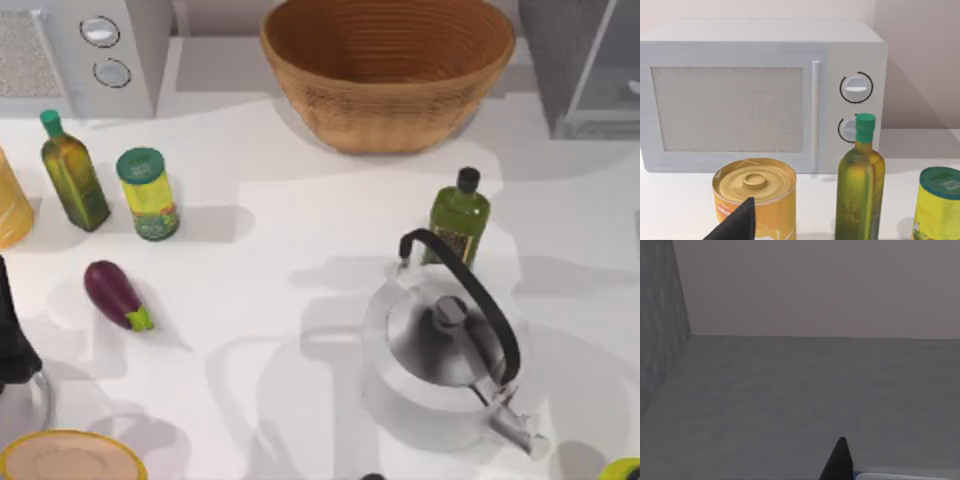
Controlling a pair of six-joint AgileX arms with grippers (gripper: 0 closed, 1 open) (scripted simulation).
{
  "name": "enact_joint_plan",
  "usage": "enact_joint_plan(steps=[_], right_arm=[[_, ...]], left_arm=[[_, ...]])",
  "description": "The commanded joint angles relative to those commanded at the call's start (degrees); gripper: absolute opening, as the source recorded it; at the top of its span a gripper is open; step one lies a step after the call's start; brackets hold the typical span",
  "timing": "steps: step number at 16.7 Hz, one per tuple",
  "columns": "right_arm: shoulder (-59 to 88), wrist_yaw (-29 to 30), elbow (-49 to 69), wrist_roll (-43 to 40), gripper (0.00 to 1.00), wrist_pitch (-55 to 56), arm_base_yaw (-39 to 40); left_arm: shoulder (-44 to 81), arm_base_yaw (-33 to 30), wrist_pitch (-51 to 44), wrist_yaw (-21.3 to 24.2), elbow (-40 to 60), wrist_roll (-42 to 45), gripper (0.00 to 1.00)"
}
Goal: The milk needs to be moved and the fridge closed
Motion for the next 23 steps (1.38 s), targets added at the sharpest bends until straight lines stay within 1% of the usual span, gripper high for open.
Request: enact_joint_plan(steps=[1, 14, 15, 23], right_arm=[[0.0, 0.0, 0.0, 0.0, 0.0, 0.0, 0.0], [0.0, 0.0, 0.0, 0.0, 0.98, 0.0, 0.0], [0.0, 0.0, 0.0, 0.0, 1.0, 0.0, 0.0], [0.0, 0.0, 0.0, 0.0, 1.0, 0.0, 0.1]], left_arm=[[0.0, 0.0, 0.0, 0.0, 0.0, 0.0, 1.0], [0.0, 0.0, 0.0, 0.0, 0.0, 0.0, 1.0], [0.0, 0.0, 0.0, 0.0, 0.0, 0.0, 1.0], [0.0, 0.0, 0.0, 0.0, 0.0, 0.0, 1.0]])
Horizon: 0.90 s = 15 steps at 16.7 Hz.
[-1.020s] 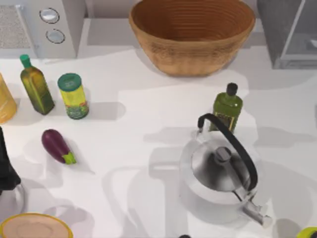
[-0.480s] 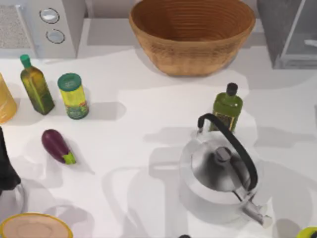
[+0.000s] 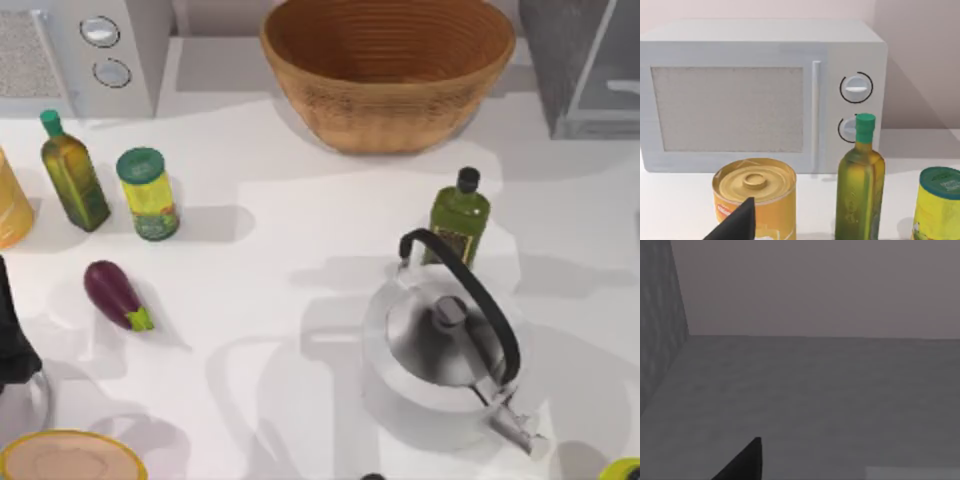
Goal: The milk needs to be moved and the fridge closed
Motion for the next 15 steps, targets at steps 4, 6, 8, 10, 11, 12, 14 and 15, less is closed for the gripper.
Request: enact_joint_plan(steps=[4, 6, 8, 10, 11, 12, 14, 15], right_arm=[[-3.5, 1.1, -2.4, 0.1, 1.0, -1.3, -0.2], [-8.9, 2.1, -5.8, 0.3, 1.0, -3.2, -0.2], [-16.4, 3.2, -10.2, 0.5, 1.0, -5.6, 0.2], [-25.1, 4.1, -15.4, 0.7, 1.0, -8.4, 1.1], [-29.8, 4.5, -18.2, 0.7, 1.0, -9.9, 1.6], [-34.9, 4.9, -21.3, 0.7, 1.0, -11.6, 2.2], [-46.6, 5.8, -27.9, 0.7, 1.0, -15.2, 3.6], [-53.3, 6.2, -31.4, 0.7, 1.0, -17.2, 4.4]], left_arm=[[0.0, 0.0, 0.0, 0.0, 0.0, 0.0, 1.0], [0.0, 0.0, 0.0, 0.0, 0.0, 0.0, 1.0], [0.0, 0.0, 0.0, 0.0, 0.0, 0.0, 1.0], [0.0, 0.0, 0.0, 0.0, 0.0, 0.0, 1.0], [0.0, 0.0, 0.0, 0.0, 0.0, 0.0, 1.0], [0.0, 0.0, 0.0, 0.0, 0.0, 0.0, 1.0], [0.0, 0.0, 0.0, 0.0, 0.0, 0.0, 1.0], [0.0, 0.0, 0.0, 0.0, 0.0, 0.0, 1.0]])
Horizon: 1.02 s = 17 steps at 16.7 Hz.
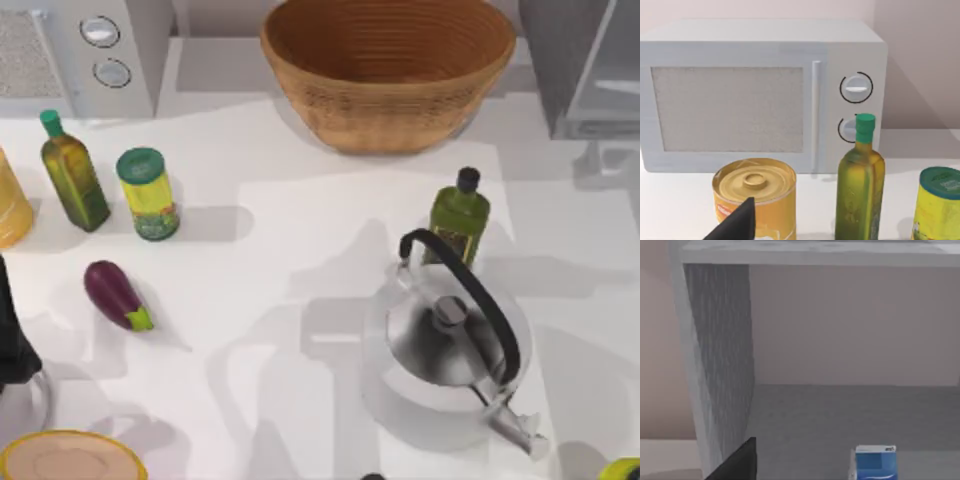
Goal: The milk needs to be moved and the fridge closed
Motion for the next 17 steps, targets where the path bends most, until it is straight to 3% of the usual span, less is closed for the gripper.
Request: enact_joint_plan(steps=[9, 13, 17], right_arm=[[-58.1, 4.8, -31.4, 1.1, 1.0, -17.1, 5.8], [-70.5, 6.3, -40.7, 1.1, 1.0, -22.2, 7.5], [-73.7, 6.6, -43.3, 1.0, 1.0, -23.6, 8.0]], left_arm=[[0.0, 0.0, 0.0, 0.0, 0.0, 0.0, 1.0], [0.0, 0.0, 0.0, 0.0, 0.0, 0.0, 1.0], [0.0, 0.0, 0.0, 0.0, 0.0, 0.0, 1.0]])
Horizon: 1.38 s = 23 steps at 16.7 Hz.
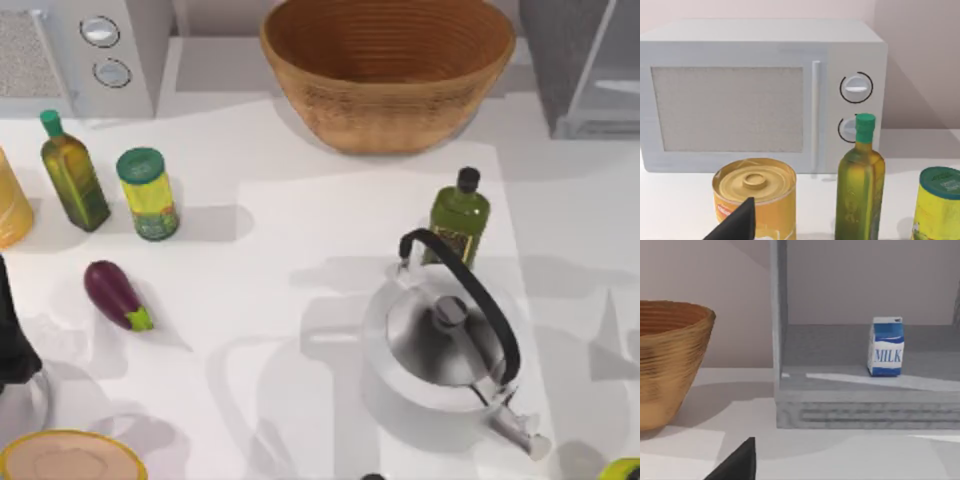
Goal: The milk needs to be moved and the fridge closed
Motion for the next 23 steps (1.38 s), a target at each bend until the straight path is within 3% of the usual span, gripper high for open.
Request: enact_joint_plan(steps=[5, 9, 13, 19, 23], right_arm=[[-0.3, 0.2, 0.6, 0.0, 1.0, -0.4, -0.4], [-6.6, 1.4, 5.7, 0.0, 1.0, -7.9, -1.6], [-17.0, 1.4, 14.4, 0.0, 1.0, -25.2, -1.4], [-33.3, 0.4, 27.7, -0.2, 1.0, -61.4, -0.2], [-41.5, 0.4, 34.3, -0.1, 1.0, -77.5, -0.1]], left_arm=[[0.0, 0.0, 0.0, 0.0, 0.0, 0.0, 1.0], [0.0, 0.0, 0.0, 0.0, 0.0, 0.0, 1.0], [0.0, 0.0, 0.0, 0.0, 0.0, 0.0, 1.0], [0.0, 0.0, 0.0, 0.0, 0.0, 0.0, 1.0], [0.0, 0.0, 0.0, 0.0, 0.0, 0.0, 1.0]])
